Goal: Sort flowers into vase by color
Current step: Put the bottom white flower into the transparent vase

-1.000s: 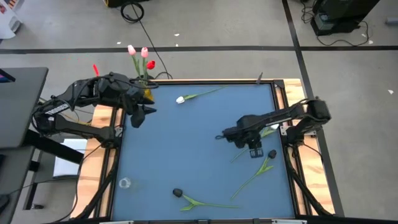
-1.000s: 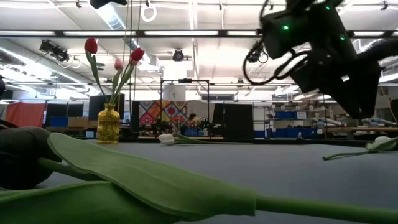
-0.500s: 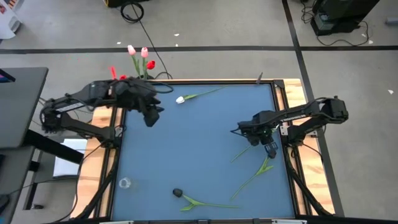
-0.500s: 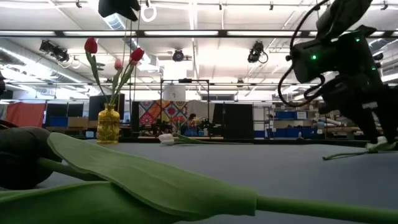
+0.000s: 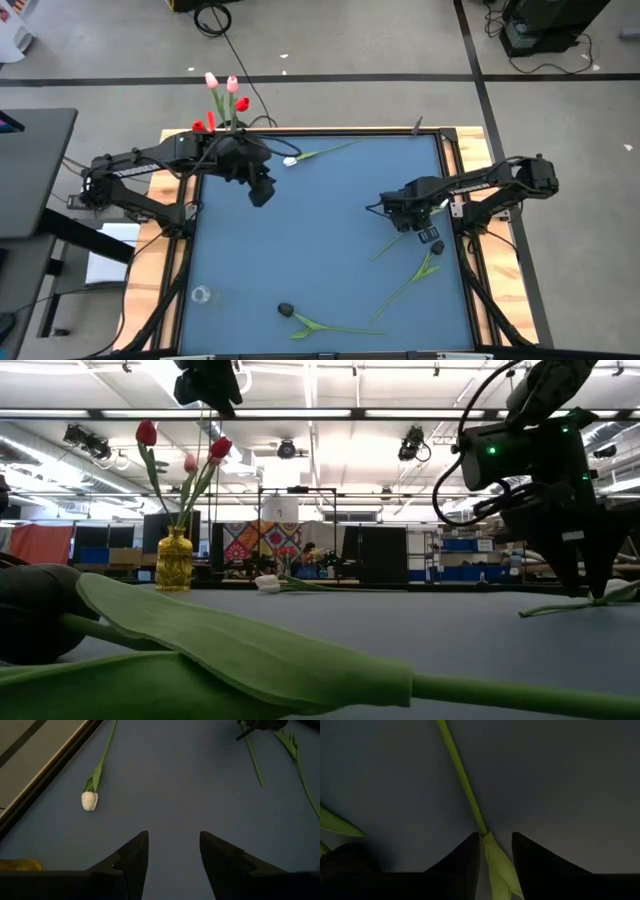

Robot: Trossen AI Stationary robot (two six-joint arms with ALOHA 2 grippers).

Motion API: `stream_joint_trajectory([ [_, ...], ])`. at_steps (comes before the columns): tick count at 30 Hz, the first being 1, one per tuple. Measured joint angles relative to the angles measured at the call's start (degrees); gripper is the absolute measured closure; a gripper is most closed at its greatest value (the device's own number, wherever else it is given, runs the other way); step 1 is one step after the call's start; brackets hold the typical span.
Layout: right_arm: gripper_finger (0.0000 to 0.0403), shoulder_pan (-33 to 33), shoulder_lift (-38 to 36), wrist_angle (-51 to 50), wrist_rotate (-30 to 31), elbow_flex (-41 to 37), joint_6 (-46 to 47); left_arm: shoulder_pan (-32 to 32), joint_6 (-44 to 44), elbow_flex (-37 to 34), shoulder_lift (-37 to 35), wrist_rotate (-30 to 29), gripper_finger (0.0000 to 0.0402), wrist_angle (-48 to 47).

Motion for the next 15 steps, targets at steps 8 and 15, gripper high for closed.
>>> stream_joint_trajectory([
  [8,0.0295,-1.9,0.1,0.6,-1.7,-2.7,-0.2,0.0,-2.2,0.0,0.0,0.0,0.0219,0.1],
  [15,0.0323,-1.9,3.0,0.7,-1.7,-1.3,0.7,0.1,-2.2,0.0,0.0,0.0,0.0219,-0.1],
])
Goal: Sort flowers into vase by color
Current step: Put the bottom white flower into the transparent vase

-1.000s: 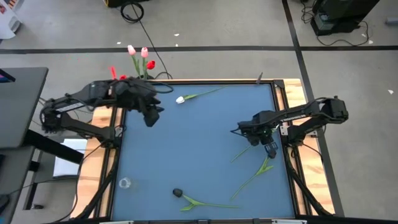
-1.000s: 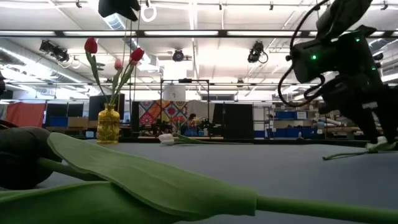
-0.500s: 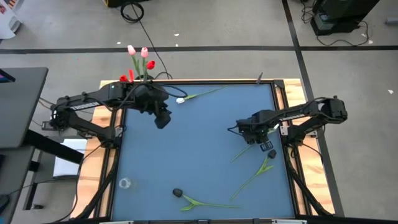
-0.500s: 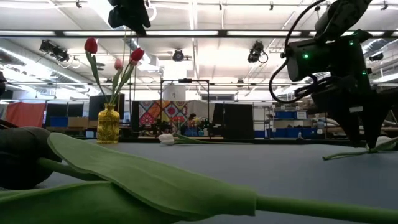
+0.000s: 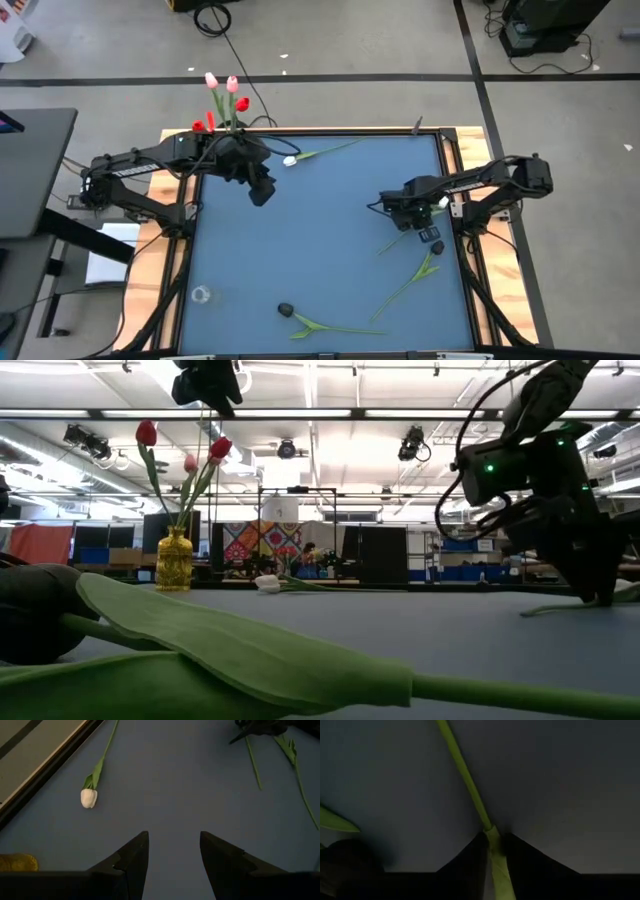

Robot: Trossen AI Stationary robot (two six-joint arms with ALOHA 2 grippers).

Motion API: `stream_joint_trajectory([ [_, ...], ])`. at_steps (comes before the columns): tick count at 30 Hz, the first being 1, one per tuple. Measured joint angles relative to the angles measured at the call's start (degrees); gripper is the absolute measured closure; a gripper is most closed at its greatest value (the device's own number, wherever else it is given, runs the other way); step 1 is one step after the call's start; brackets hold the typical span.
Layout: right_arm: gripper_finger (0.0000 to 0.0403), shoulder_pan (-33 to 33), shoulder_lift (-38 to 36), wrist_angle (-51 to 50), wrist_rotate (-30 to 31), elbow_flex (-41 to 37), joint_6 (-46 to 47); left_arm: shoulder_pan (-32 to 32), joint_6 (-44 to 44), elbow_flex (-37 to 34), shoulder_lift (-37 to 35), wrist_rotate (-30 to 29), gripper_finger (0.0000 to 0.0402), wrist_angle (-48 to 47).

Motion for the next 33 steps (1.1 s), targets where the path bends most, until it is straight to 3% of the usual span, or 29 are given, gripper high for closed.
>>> stream_joint_trajectory([
  [6,0.039,-0.5,3.2,0.3,-5.7,6.2,4.3,0.0,-0.7,0.0,-0.6,0.0,0.0219,-0.8],
  [9,0.039,-2.1,4.0,-0.7,-11.1,10.8,12.5,0.0,-0.7,0.1,-0.9,0.0,0.0219,-0.8],
  [14,0.0392,-6.6,4.4,3.2,-27.2,20.1,32.6,-1.0,3.9,0.1,-1.3,0.0,0.0219,0.3],
  [17,0.0392,-9.5,4.4,12.7,-37.9,24.1,49.9,-3.1,11.7,0.1,-0.9,-0.1,0.0219,3.1],
  [22,0.0379,-11.4,4.4,32.2,-50.1,27.2,73.1,-8.4,30.0,0.1,2.3,0.0,0.0219,10.7],
  [24,0.0376,-11.4,4.4,40.3,-52.3,27.3,81.3,-10.2,36.1,0.1,4.0,-0.9,0.0219,13.4],
  [27,0.0377,-10.5,4.4,49.3,-53.5,27.3,93.5,-12.1,42.2,0.1,7.3,-6.9,0.0219,18.1],
  [30,0.038,-9.6,4.4,52.0,-53.9,27.3,100.8,-13.0,46.5,0.0,9.9,-11.8,0.0219,23.1],
  [33,0.0381,-8.9,4.4,52.0,-53.9,27.3,103.3,-13.6,50.0,0.0,11.3,-12.0,0.0219,27.5],
])
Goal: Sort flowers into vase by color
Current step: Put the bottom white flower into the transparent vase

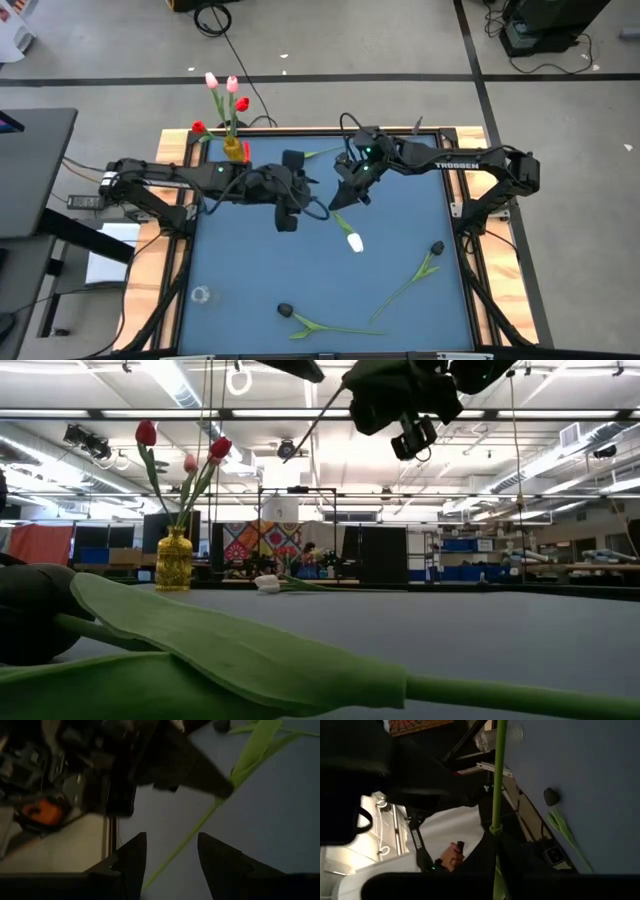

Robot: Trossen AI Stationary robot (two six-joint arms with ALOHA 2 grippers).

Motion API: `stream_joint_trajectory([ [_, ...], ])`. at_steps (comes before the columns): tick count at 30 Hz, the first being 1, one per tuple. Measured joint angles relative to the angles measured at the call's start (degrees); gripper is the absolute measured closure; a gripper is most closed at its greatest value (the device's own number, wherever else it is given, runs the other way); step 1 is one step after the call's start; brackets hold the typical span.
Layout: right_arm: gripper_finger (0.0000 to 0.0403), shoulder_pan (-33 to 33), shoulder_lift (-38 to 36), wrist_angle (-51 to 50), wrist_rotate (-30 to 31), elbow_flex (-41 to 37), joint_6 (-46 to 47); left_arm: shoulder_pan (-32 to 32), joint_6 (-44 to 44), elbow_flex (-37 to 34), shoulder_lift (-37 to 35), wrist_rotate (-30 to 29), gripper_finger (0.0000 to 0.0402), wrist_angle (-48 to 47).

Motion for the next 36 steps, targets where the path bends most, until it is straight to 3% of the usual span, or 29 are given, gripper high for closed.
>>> stream_joint_trajectory([
  [8,0.0381,1.0,0.0,2.9,1.9,0.0,2.1,-0.4,5.1,0.0,1.7,1.1,0.0228,0.9],
  [23,0.0376,1.2,0.0,10.8,3.8,0.0,6.1,-0.7,5.0,0.0,2.0,2.7,0.032,1.3],
  [28,0.034,1.3,-0.1,10.9,7.5,0.0,-0.8,-1.2,5.2,0.0,2.0,3.3,0.0389,0.0],
  [32,0.0289,1.2,0.0,10.9,8.7,0.0,-3.6,-1.8,4.4,0.0,2.0,4.9,0.0392,-4.1],
  [36,0.0238,0.1,-0.4,10.0,3.7,0.0,-5.1,-2.6,0.6,0.0,1.7,5.2,0.0397,-9.1],
])
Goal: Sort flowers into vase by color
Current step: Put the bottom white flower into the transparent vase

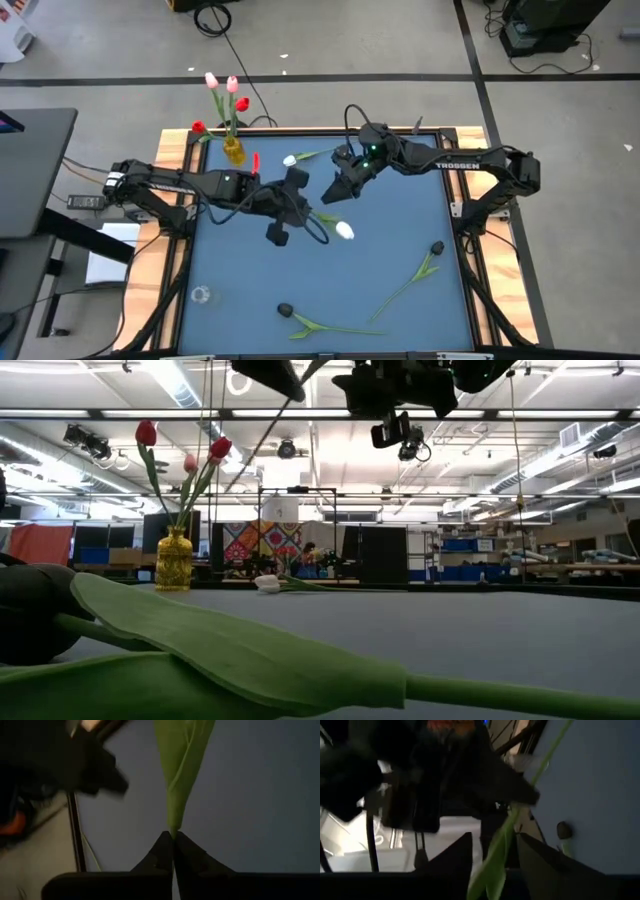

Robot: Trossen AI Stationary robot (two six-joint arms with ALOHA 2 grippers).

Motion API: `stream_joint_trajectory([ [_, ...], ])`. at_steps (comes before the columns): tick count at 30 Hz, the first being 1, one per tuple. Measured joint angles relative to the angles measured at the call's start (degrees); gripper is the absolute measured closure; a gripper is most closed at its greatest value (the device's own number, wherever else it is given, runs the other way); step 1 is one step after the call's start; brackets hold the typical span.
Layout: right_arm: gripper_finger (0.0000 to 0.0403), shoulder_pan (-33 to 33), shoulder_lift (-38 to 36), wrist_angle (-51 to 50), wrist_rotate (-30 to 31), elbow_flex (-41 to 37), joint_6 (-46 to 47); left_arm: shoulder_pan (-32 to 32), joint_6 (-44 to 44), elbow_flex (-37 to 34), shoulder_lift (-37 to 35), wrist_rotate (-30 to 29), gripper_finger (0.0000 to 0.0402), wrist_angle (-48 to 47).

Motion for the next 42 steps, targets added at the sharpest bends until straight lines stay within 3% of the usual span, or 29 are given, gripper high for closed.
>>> stream_joint_trajectory([
  [4,0.0205,-2.5,-2.7,-4.3,1.1,0.0,-5.4,-1.1,-6.1,0.0,-2.3,-0.3,0.0398,-3.3],
  [8,0.0195,-5.6,-5.3,-7.6,5.0,0.0,-11.0,-3.3,-16.0,-3.2,-7.4,-0.3,0.0399,-3.8],
  [12,0.0196,-7.2,-7.6,-8.5,6.2,0.0,-14.1,-6.8,-31.4,-14.2,-16.8,-2.5,0.04,2.6],
  [16,0.0196,-7.0,-8.4,-8.7,7.3,0.0,-14.9,-13.5,-47.3,-25.9,-26.9,-10.1,0.04,13.4],
  [19,0.0196,-5.9,-8.5,-8.6,8.2,0.0,-15.4,-19.2,-53.5,-31.5,-32.2,-16.2,0.04,17.0],
  [28,0.0196,-1.8,-8.0,-8.8,12.4,-1.1,-16.2,-33.7,-48.0,-33.8,-41.4,-17.0,0.0399,17.2],
  [33,0.0197,1.4,-8.0,-8.6,17.0,-1.1,-15.9,-41.0,-50.9,-33.8,-45.4,-16.6,0.0398,17.2],
  [37,0.0196,3.9,-8.0,-8.6,22.1,-1.1,-14.7,-47.1,-54.5,-33.8,-48.1,-13.1,0.0398,17.3],
  [42,0.0197,6.7,-7.9,-8.5,27.5,-1.1,-12.2,-53.5,-53.4,-33.8,-49.8,-13.1,0.0397,16.5],
])
